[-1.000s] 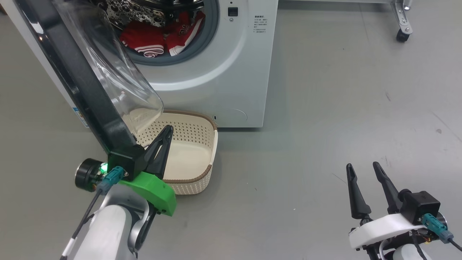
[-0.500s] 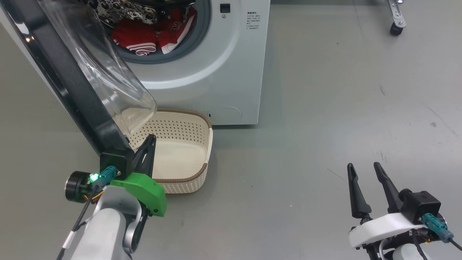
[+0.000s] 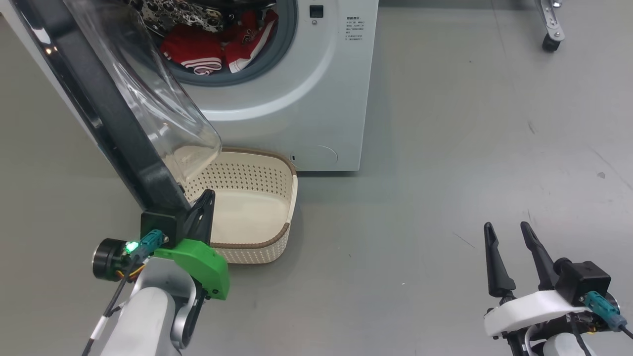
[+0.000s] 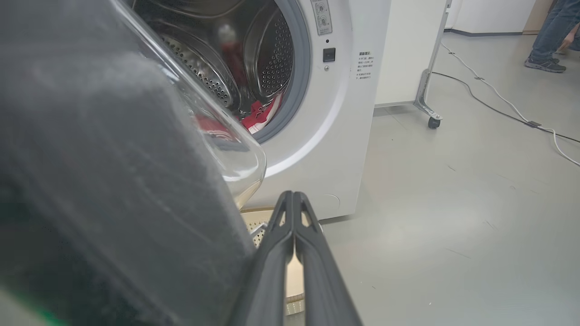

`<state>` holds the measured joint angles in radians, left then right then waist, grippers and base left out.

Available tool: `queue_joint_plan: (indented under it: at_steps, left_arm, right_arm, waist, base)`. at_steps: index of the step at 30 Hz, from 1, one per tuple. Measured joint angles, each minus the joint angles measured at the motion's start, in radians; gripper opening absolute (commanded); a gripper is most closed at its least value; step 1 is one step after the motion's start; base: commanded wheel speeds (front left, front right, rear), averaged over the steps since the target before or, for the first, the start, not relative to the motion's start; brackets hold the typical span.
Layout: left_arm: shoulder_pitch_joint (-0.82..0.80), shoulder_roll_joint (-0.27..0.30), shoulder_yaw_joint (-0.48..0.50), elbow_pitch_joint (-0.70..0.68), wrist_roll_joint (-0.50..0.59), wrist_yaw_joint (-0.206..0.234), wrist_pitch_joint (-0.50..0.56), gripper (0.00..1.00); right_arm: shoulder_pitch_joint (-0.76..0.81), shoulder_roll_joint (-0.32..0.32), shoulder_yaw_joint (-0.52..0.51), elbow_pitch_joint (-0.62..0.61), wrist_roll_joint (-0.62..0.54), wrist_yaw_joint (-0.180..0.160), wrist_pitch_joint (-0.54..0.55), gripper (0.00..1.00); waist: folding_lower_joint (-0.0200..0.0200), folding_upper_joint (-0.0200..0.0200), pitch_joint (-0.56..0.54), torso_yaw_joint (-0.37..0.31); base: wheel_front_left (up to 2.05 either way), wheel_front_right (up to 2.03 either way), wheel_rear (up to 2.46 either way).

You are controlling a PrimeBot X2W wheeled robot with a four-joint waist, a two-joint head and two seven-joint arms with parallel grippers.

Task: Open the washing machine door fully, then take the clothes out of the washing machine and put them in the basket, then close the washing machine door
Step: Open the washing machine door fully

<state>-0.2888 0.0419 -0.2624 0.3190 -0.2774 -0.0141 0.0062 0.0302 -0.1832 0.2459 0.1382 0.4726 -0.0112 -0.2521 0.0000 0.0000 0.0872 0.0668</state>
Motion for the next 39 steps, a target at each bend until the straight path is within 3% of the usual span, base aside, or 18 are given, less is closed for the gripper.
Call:
queue_joint_plan:
  at_steps: [14, 29, 39]
  left_arm:
    - [-0.015, -0.020, -0.004, 0.030, -0.022, 0.000, -0.027, 0.00]
    - [-0.025, -0.020, 0.006, 0.062, -0.052, 0.029, -0.053, 0.00]
    - [-0.030, -0.020, 0.078, 0.070, -0.086, 0.060, -0.081, 0.00]
  right_arm:
    - [0.002, 0.000, -0.010, 0.000, -0.007, 0.002, 0.000, 1.00]
    - [0.003, -0.005, -0.009, 0.005, -0.021, 0.015, 0.000, 1.00]
    - [0.001, -0.018, 0.012, -0.003, -0.037, 0.021, 0.007, 1.00]
  waist:
    - [0.0000, 0.0000, 0.001, 0.072]
    - [0.0000, 0.0000, 0.008, 0.178]
    - [0.0000, 0.0000, 0.040, 0.253]
  base:
    - [0.00, 0.00, 0.00]
    - [0.00, 0.00, 0.00]
    - [0.00, 0.00, 0.00]
